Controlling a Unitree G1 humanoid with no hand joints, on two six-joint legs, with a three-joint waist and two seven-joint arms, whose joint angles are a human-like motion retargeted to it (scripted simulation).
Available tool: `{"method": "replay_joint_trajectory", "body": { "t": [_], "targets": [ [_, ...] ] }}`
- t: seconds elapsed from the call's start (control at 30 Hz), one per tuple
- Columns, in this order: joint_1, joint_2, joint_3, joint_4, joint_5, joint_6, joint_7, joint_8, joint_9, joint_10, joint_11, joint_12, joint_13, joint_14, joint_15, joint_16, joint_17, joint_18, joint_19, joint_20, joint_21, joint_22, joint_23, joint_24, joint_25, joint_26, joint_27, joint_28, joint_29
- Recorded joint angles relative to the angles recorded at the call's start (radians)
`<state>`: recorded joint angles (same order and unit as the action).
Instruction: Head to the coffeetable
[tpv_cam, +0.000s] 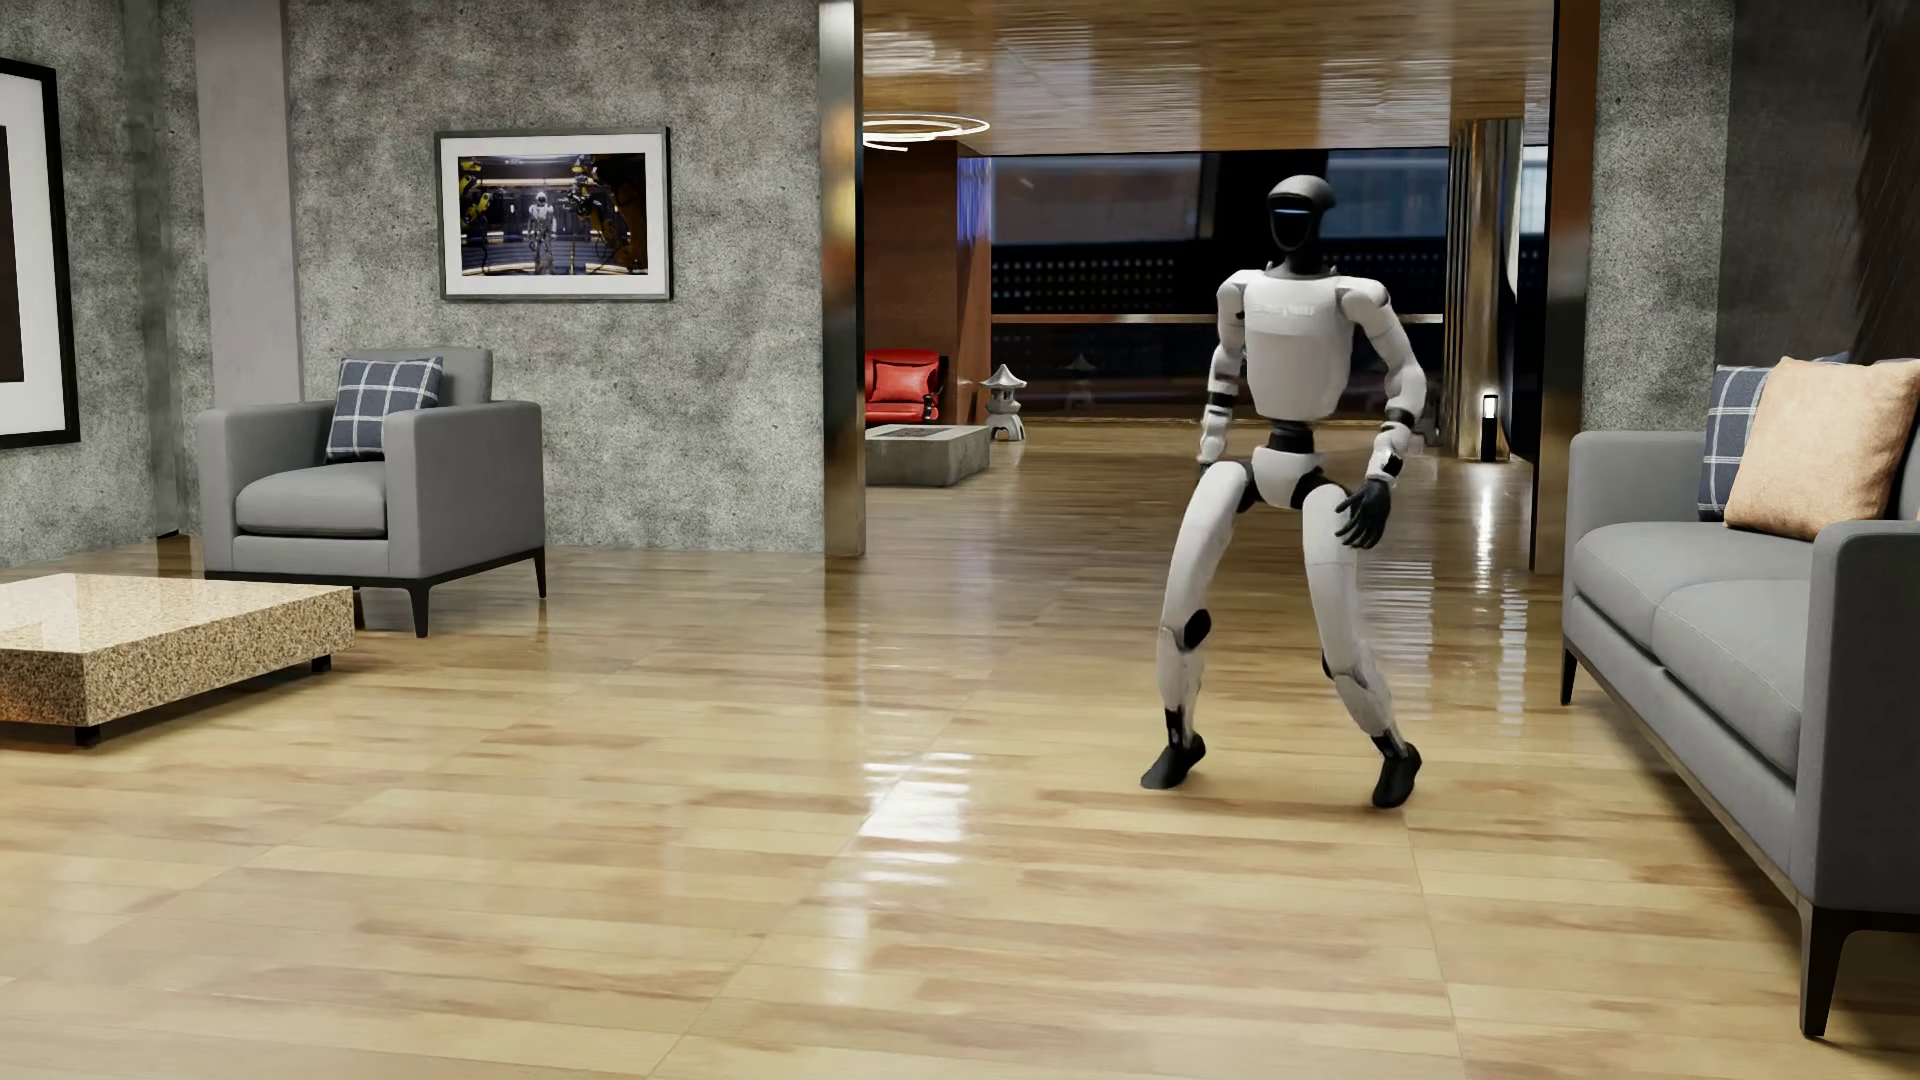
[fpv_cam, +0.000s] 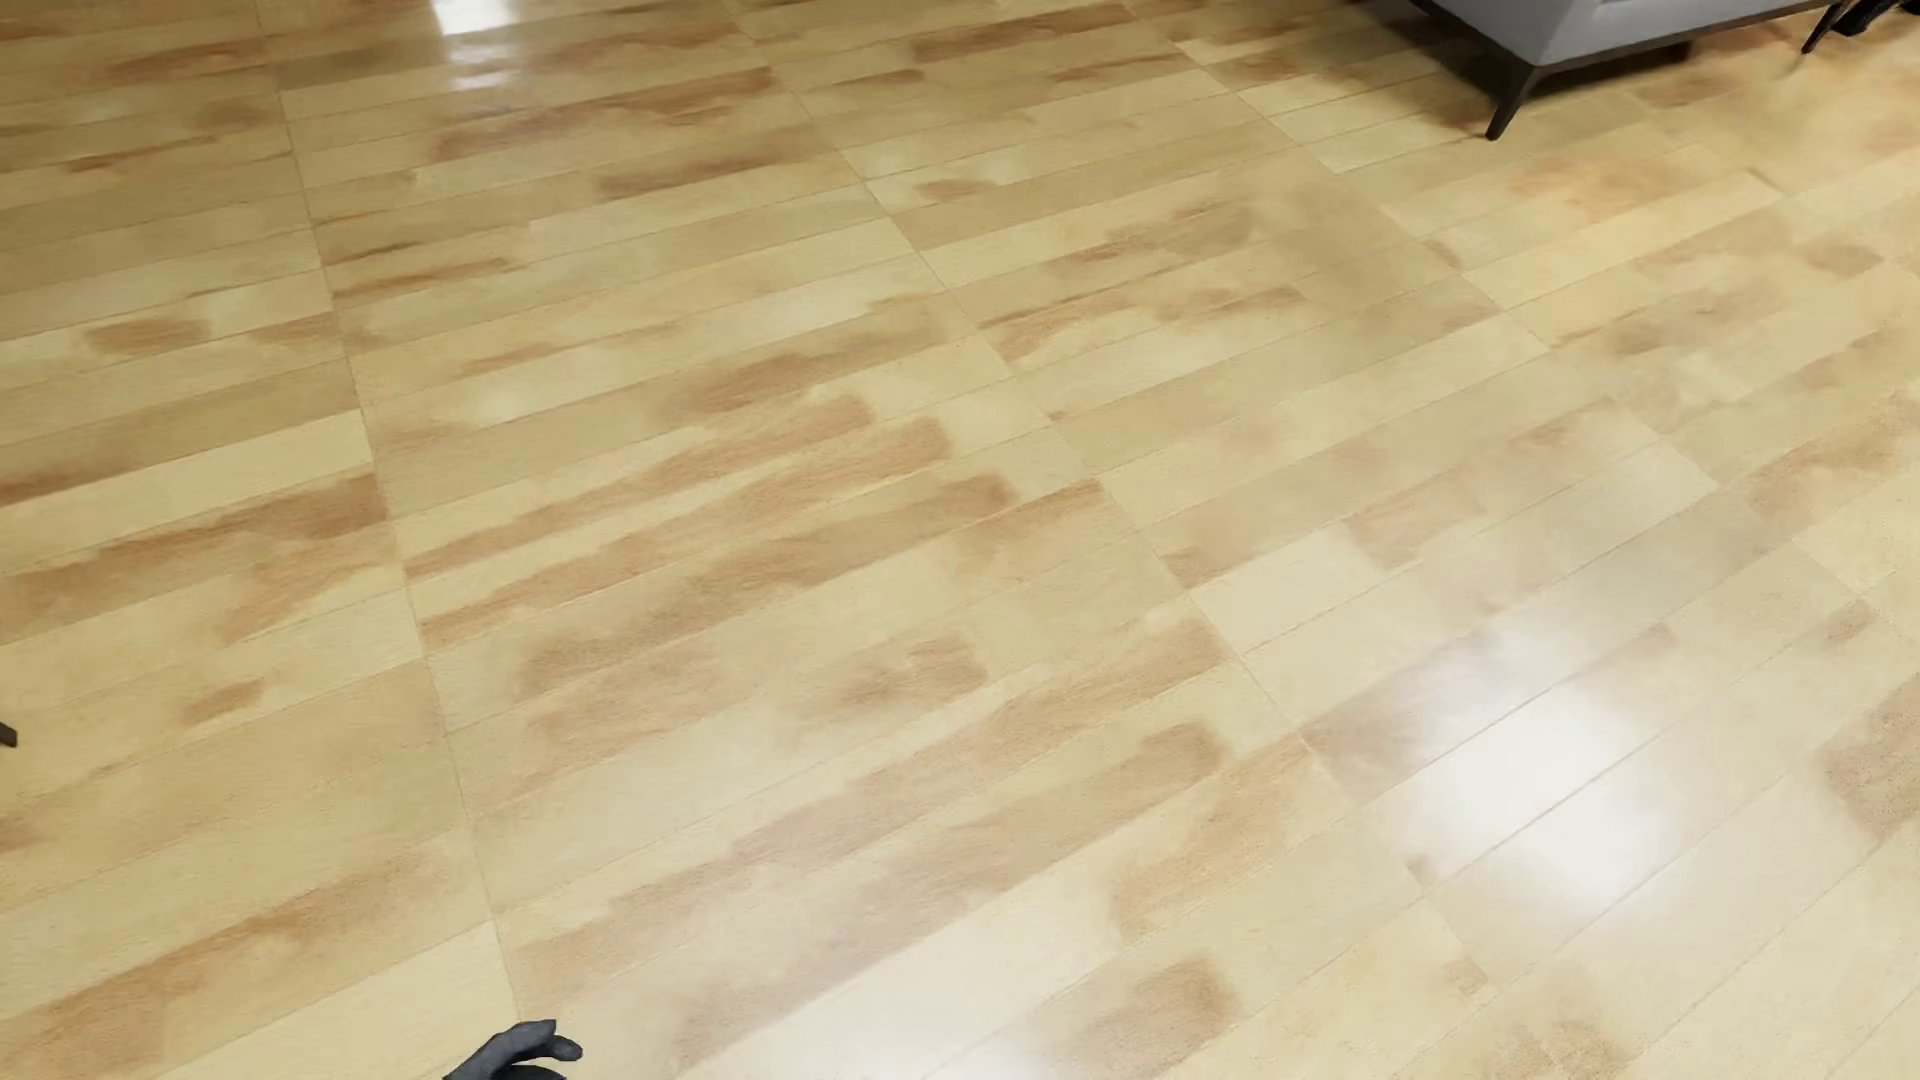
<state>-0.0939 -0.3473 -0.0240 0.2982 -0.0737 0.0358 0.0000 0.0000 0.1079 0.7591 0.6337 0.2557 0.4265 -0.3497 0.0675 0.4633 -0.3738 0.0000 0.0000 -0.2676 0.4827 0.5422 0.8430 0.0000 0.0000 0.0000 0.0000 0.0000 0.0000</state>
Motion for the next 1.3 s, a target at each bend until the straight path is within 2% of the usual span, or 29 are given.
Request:
{"method": "replay_joint_trajectory", "body": {
  "t": [0.07, 0.13, 0.17, 0.2, 0.23, 0.27, 0.33, 0.37, 0.43, 0.5, 0.53, 0.57, 0.63, 0.7, 0.77, 0.8, 0.87, 0.9, 0.93, 0.97, 1.03, 1.07, 1.1, 1.13, 1.17, 1.2, 1.23, 1.27, 1.3],
  "targets": [
    [0.029, -0.053, -0.006, -0.002, -0.031, 0.005, 0.0, 0.0, -0.005, -0.008, 0.041, 0.014, 0.009, -0.002, -0.012, -0.013, 0.014, 0.0, 0.0, -0.001, 0.034, -0.059, 0.015, 0.0, 0.0, 0.0, 0.0, 0.0, 0.0],
    [0.118, -0.112, -0.025, -0.023, -0.056, 0.008, 0.0, 0.0, -0.008, -0.068, 0.11, 0.04, 0.025, 0.026, 0.151, -0.027, 0.033, 0.0, 0.0, 0.006, 0.006, -0.081, 0.022, 0.0, 0.0, 0.0, 0.0, 0.0, 0.0],
    [0.158, -0.125, -0.057, -0.027, -0.07, 0.019, 0.0, 0.0, -0.014, -0.089, 0.159, 0.052, 0.032, 0.042, 0.19, -0.035, 0.032, 0.0, 0.0, -0.003, 0.052, -0.075, 0.006, 0.0, 0.0, 0.0, 0.0, 0.0, 0.0],
    [0.211, -0.139, -0.081, -0.034, -0.067, 0.019, 0.0, 0.0, -0.018, -0.11, 0.179, 0.073, 0.04, 0.055, 0.24, -0.04, 0.034, 0.0, 0.0, 0.009, 0.024, -0.069, 0.016, 0.0, 0.0, 0.0, 0.0, 0.0, 0.0],
    [0.235, -0.145, -0.112, -0.041, -0.063, 0.014, 0.0, 0.0, -0.026, -0.113, 0.191, 0.085, 0.047, 0.072, 0.253, -0.039, 0.037, 0.0, 0.0, -0.004, 0.011, -0.046, 0.019, 0.0, 0.0, 0.0, 0.0, 0.0, 0.0],
    [0.233, -0.187, -0.132, -0.009, -0.034, 0.023, 0.0, 0.0, -0.031, -0.074, 0.24, 0.09, 0.047, 0.093, 0.264, -0.039, 0.042, 0.0, 0.0, -0.002, 0.015, -0.021, 0.018, 0.0, 0.0, 0.0, 0.0, 0.0, 0.0],
    [0.199, -0.165, -0.125, 0.051, 0.037, 0.03, 0.0, 0.0, -0.023, 0.081, 0.289, 0.106, 0.012, 0.162, 0.165, -0.058, 0.04, 0.0, 0.0, 0.013, 0.025, 0.071, 0.045, 0.0, 0.0, 0.0, 0.0, 0.0, 0.0],
    [0.14, -0.139, -0.089, 0.046, 0.067, 0.027, 0.0, 0.0, -0.019, 0.211, 0.284, 0.112, -0.004, 0.146, 0.097, -0.065, 0.027, 0.0, 0.0, 0.004, 0.024, 0.125, 0.029, 0.0, 0.0, 0.0, 0.0, 0.0, 0.0],
    [0.02, -0.054, 0.022, -0.026, 0.151, 0.029, 0.0, 0.0, -0.01, 0.419, 0.228, 0.146, -0.065, 0.113, -0.025, -0.078, 0.007, 0.0, 0.0, -0.008, -0.038, 0.211, 0.014, 0.0, 0.0, 0.0, 0.0, 0.0, 0.0],
    [-0.158, 0.1, 0.107, -0.115, 0.237, 0.033, 0.0, 0.0, -0.007, 0.481, 0.074, 0.194, -0.144, 0.079, -0.184, -0.082, -0.012, 0.0, 0.0, -0.058, -0.093, 0.263, -0.041, 0.0, 0.0, 0.0, 0.0, 0.0, 0.0],
    [-0.231, 0.232, 0.141, -0.154, 0.279, 0.04, 0.0, 0.0, 0.003, 0.439, -0.041, 0.217, -0.164, 0.076, -0.273, -0.082, -0.035, 0.0, 0.0, -0.098, -0.109, 0.275, -0.113, 0.0, 0.0, 0.0, 0.0, 0.0, 0.0],
    [-0.32, 0.33, 0.189, -0.196, 0.284, 0.03, 0.0, 0.0, -0.001, 0.367, -0.117, 0.24, -0.192, 0.08, -0.341, -0.076, -0.041, 0.0, 0.0, -0.116, -0.126, 0.285, -0.144, 0.0, 0.0, 0.0, 0.0, 0.0, 0.0],
    [-0.481, 0.483, 0.305, -0.201, 0.265, 0.016, 0.0, 0.0, -0.01, 0.207, -0.218, 0.269, -0.247, 0.132, -0.454, -0.074, -0.062, 0.0, 0.0, -0.127, -0.153, 0.319, -0.239, 0.0, 0.0, 0.0, 0.0, 0.0, 0.0],
    [-0.589, 0.653, 0.373, -0.186, 0.241, 0.0, 0.0, 0.0, -0.009, 0.005, -0.251, 0.266, -0.306, 0.185, -0.555, -0.053, -0.088, 0.0, 0.0, -0.166, -0.142, 0.375, -0.32, 0.0, 0.0, 0.0, 0.0, 0.0, 0.0],
    [-0.633, 0.762, 0.444, -0.16, 0.202, -0.001, 0.0, 0.0, -0.014, -0.168, -0.274, 0.262, -0.356, 0.171, -0.558, -0.029, -0.11, 0.0, 0.0, -0.165, -0.09, 0.399, -0.349, 0.0, 0.0, 0.0, 0.0, 0.0, 0.0],
    [-0.651, 0.789, 0.484, -0.155, 0.161, -0.011, 0.0, 0.0, -0.022, -0.138, -0.266, 0.25, -0.364, 0.126, -0.494, -0.024, -0.11, 0.0, 0.0, -0.174, -0.06, 0.425, -0.327, 0.0, 0.0, 0.0, 0.0, 0.0, 0.0],
    [-0.684, 0.781, 0.522, -0.179, 0.102, -0.058, 0.0, 0.0, -0.039, 0.043, -0.117, 0.234, -0.336, 0.155, -0.22, -0.013, -0.072, 0.0, 0.0, -0.172, 0.004, 0.466, -0.237, 0.0, 0.0, 0.0, 0.0, 0.0, 0.0],
    [-0.687, 0.726, 0.505, -0.191, 0.064, -0.084, 0.0, 0.0, -0.034, 0.19, 0.036, 0.206, -0.325, 0.128, -0.039, -0.016, -0.044, 0.0, 0.0, -0.213, 0.054, 0.509, -0.157, 0.0, 0.0, 0.0, 0.0, 0.0, 0.0],
    [-0.578, 0.69, 0.456, -0.244, 0.062, -0.06, 0.0, 0.0, 0.03, 0.249, 0.253, 0.178, -0.285, 0.06, 0.156, -0.044, -0.068, 0.0, 0.0, -0.174, 0.089, 0.499, -0.166, 0.0, 0.0, 0.0, 0.0, 0.0, 0.0],
    [-0.514, 0.561, 0.39, -0.273, 0.052, -0.055, 0.0, 0.0, 0.02, 0.251, 0.49, 0.151, -0.277, 0.004, 0.166, -0.065, -0.054, 0.0, 0.0, -0.184, 0.13, 0.487, -0.115, 0.0, 0.0, 0.0, 0.0, 0.0, 0.0],
    [-0.289, 0.348, 0.222, -0.314, 0.085, -0.024, 0.0, 0.0, 0.021, 0.138, 0.739, 0.112, -0.186, -0.004, 0.023, -0.088, -0.035, 0.0, 0.0, -0.159, 0.179, 0.368, -0.071, 0.0, 0.0, 0.0, 0.0, 0.0, 0.0],
    [-0.179, 0.207, 0.155, -0.303, 0.123, 0.0, 0.0, 0.0, 0.01, 0.055, 0.743, 0.092, -0.142, 0.011, 0.002, -0.101, -0.015, 0.0, 0.0, -0.118, 0.159, 0.284, -0.028, 0.0, 0.0, 0.0, 0.0, 0.0, 0.0],
    [-0.029, 0.122, 0.077, -0.306, 0.135, 0.011, 0.0, 0.0, 0.011, -0.048, 0.616, 0.094, -0.068, 0.032, 0.049, -0.101, 0.006, 0.0, 0.0, -0.083, 0.099, 0.184, -0.01, 0.0, 0.0, 0.0, 0.0, 0.0, 0.0],
    [0.087, 0.051, 0.003, -0.296, 0.151, 0.017, 0.0, 0.0, 0.01, -0.129, 0.412, 0.062, -0.043, 0.056, 0.143, -0.088, -0.021, 0.0, 0.0, -0.083, 0.204, 0.109, 0.006, 0.0, 0.0, 0.0, 0.0, 0.0, 0.0],
    [0.185, -0.021, -0.053, -0.278, 0.16, 0.021, 0.0, 0.0, 0.013, -0.181, 0.211, 0.022, -0.009, 0.06, 0.211, -0.08, -0.031, 0.0, 0.0, -0.041, 0.237, 0.041, 0.008, 0.0, 0.0, 0.0, 0.0, 0.0, 0.0],
    [0.279, -0.062, -0.114, -0.264, 0.158, 0.025, 0.0, 0.0, 0.012, -0.238, 0.005, -0.018, 0.025, 0.036, 0.148, -0.062, -0.041, 0.0, 0.0, -0.006, 0.251, -0.025, 0.012, 0.0, 0.0, 0.0, 0.0, 0.0, 0.0],
    [0.36, -0.104, -0.155, -0.256, 0.158, 0.028, 0.0, 0.0, -0.001, -0.268, -0.161, -0.067, 0.057, -0.006, -0.106, -0.045, -0.052, 0.0, 0.0, 0.012, 0.258, -0.071, 0.011, 0.0, 0.0, 0.0, 0.0, 0.0, 0.0],
    [0.427, -0.158, -0.193, -0.236, 0.146, 0.039, 0.0, 0.0, -0.006, -0.277, -0.165, -0.113, 0.082, -0.041, -0.388, -0.028, -0.071, 0.0, 0.0, 0.019, 0.281, -0.108, 0.001, 0.0, 0.0, 0.0, 0.0, 0.0, 0.0],
    [0.48, -0.194, -0.26, -0.203, 0.12, 0.044, 0.0, 0.0, -0.006, -0.278, -0.149, -0.134, 0.098, -0.046, -0.481, -0.021, -0.073, 0.0, 0.0, 0.086, 0.281, -0.127, 0.028, 0.0, 0.0, 0.0, 0.0, 0.0, 0.0]
  ]
}}
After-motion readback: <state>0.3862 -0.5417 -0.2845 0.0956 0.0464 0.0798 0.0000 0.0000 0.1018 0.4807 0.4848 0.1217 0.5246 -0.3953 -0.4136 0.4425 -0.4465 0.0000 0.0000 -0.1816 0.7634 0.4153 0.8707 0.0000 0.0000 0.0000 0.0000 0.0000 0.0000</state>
